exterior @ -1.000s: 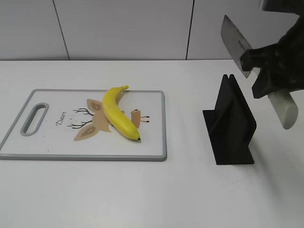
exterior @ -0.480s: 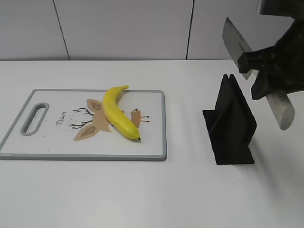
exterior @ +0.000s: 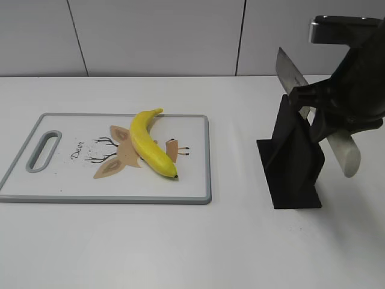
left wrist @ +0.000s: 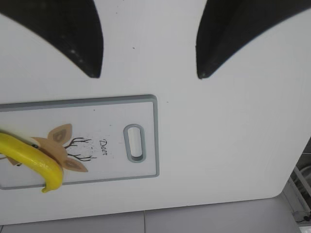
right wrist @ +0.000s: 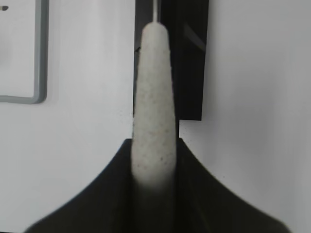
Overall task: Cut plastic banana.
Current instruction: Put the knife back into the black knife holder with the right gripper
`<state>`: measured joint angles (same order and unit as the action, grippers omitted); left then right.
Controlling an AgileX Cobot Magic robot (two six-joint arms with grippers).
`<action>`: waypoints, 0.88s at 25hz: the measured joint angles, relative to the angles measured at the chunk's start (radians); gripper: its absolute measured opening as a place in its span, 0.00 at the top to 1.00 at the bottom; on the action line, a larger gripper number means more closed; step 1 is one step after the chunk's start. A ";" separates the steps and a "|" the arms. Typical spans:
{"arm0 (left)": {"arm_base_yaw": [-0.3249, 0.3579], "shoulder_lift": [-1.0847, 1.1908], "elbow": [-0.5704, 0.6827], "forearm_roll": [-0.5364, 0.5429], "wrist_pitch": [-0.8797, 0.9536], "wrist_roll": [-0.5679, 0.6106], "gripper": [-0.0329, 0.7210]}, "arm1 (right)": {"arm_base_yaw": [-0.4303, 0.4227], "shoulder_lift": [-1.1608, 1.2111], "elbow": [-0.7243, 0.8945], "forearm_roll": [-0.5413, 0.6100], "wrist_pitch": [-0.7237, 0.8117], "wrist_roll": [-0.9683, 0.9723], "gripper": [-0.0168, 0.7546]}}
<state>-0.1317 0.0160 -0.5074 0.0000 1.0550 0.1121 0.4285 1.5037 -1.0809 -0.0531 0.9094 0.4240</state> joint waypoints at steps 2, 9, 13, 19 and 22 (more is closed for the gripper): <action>0.000 0.000 0.000 0.000 -0.002 0.000 0.20 | 0.000 0.017 0.001 -0.008 0.000 0.004 0.75; 0.000 0.000 0.000 0.000 -0.004 0.000 0.21 | 0.000 0.046 0.001 -0.033 -0.024 0.028 0.75; 0.000 0.000 0.000 0.000 -0.005 0.000 0.22 | 0.000 0.021 0.005 -0.034 -0.038 0.032 0.75; 0.000 0.000 0.000 0.000 -0.005 0.000 0.22 | 0.000 -0.008 0.006 -0.037 -0.033 0.034 0.75; 0.000 0.000 0.000 0.000 -0.005 0.000 0.22 | 0.000 -0.008 0.028 -0.037 -0.035 0.034 0.75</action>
<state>-0.1317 0.0160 -0.5074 0.0000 1.0499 0.1121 0.4285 1.4957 -1.0533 -0.0902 0.8746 0.4577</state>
